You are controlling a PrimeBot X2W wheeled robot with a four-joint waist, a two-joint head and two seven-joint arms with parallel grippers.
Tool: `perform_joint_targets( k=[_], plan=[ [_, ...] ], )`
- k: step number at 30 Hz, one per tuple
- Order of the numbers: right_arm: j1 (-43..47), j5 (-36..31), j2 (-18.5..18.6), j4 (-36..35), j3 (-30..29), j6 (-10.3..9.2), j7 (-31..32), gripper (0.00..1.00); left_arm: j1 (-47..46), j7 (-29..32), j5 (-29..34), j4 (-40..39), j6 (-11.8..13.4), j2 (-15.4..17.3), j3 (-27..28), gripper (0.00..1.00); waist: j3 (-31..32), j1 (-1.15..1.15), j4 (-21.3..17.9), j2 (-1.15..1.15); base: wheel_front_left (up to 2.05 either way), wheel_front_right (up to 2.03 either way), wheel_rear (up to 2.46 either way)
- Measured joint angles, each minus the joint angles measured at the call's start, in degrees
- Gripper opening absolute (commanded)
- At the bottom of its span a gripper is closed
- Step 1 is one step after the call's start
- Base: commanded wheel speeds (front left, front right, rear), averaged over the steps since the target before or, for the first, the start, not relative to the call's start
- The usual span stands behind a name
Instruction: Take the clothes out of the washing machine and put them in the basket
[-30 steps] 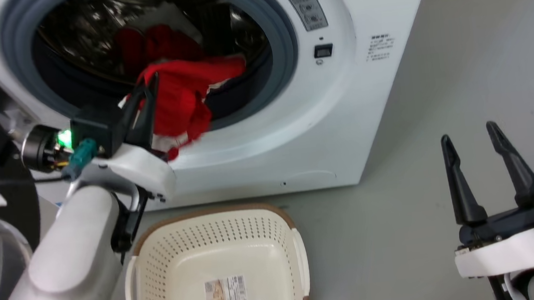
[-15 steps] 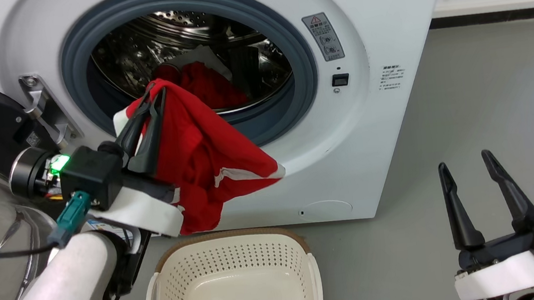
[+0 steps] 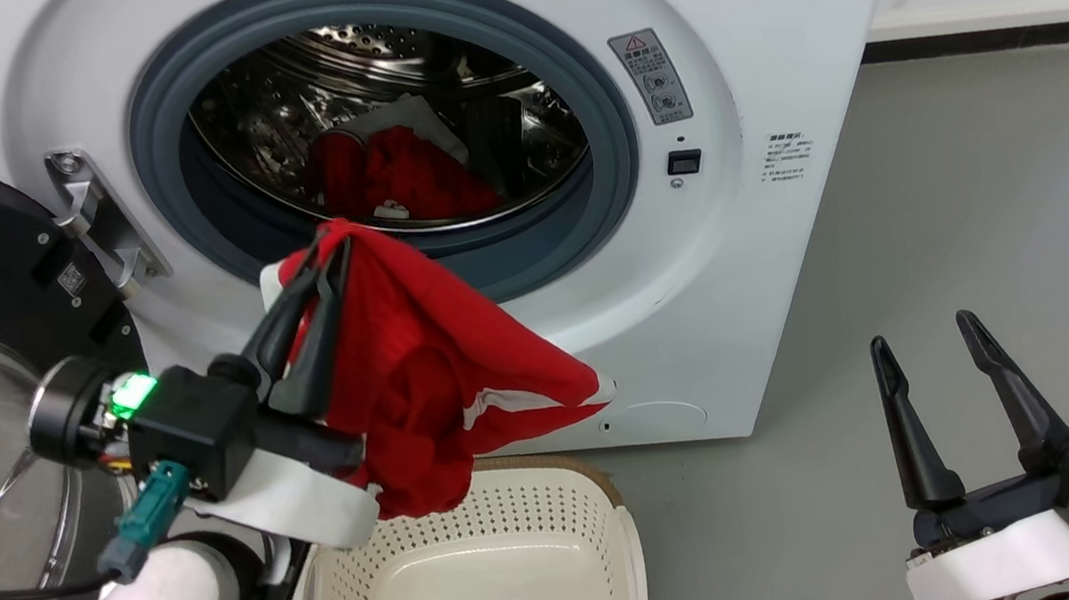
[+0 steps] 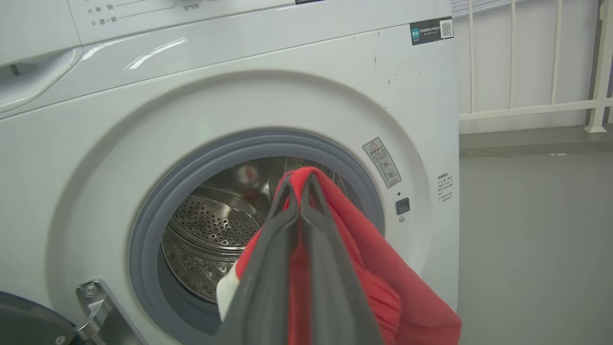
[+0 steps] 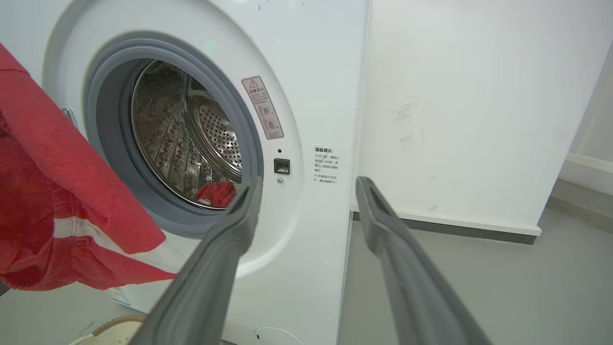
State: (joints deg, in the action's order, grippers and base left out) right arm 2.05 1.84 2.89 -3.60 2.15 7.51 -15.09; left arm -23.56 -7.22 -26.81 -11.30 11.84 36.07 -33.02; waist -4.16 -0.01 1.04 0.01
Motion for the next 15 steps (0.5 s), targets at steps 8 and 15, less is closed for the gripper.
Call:
perform_joint_targets(
  k=[8, 15],
  plan=[
    [-1.04, -0.33, 0.0, -0.32, -0.44, 0.0, 0.0, 1.0, 3.43, -0.43, -0.96, 1.0, -0.32, -0.83, -2.54, 0.0, -3.04, 0.01, -0.31, 0.0, 0.0, 0.0, 0.0],
    [-3.27, -0.47, -0.01, -0.64, -0.6, 0.0, 0.0, 1.0, 5.65, -1.87, -1.72, 6.75, -1.78, -3.55, -5.59, 0.0, -6.74, 0.01, -0.82, 0.0, 0.0, 0.0, 0.0]
  ],
)
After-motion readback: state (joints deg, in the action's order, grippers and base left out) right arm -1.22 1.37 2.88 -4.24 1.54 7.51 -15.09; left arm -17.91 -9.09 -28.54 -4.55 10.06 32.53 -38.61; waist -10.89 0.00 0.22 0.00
